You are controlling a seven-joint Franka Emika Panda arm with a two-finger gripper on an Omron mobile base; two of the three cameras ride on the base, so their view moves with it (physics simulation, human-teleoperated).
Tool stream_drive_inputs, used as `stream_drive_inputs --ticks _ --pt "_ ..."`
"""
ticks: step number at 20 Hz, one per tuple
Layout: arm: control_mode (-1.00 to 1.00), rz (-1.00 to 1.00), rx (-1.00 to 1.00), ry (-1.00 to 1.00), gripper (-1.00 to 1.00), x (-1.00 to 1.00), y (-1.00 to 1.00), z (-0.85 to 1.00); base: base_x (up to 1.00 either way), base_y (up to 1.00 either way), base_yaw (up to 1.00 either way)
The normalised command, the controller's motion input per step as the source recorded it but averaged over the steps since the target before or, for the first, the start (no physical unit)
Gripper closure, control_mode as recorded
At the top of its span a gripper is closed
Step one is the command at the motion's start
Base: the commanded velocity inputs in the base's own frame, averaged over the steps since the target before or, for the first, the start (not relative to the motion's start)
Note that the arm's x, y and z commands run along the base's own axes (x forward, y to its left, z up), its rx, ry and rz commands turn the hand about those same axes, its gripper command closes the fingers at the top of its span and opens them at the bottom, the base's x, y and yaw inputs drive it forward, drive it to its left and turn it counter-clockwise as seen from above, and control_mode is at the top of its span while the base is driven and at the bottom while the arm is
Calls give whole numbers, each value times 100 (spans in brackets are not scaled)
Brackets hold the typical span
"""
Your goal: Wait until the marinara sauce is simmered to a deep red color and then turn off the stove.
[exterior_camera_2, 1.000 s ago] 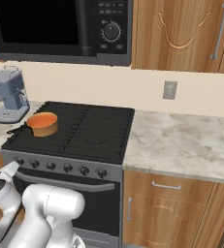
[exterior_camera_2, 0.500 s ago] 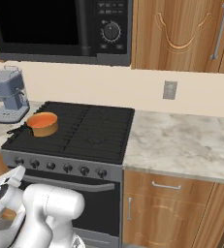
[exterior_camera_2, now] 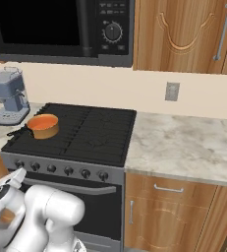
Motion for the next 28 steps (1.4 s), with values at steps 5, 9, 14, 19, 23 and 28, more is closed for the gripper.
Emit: stream_drive_inputs --ticks 5,9,14,19,23,28 --pt "-100 0 0 3 -100 11 24 -4 0 0 0" --pt "-100 0 0 0 -100 26 4 -9 0 0 0" --pt "-100 0 0 0 -100 24 0 -12 0 0 0" --pt "-100 0 0 0 -100 21 0 -11 0 0 0" --pt "-100 0 0 0 -100 21 -2 -18 0 0 0" --pt "-100 0 0 0 -100 12 -13 -24 0 0 0"
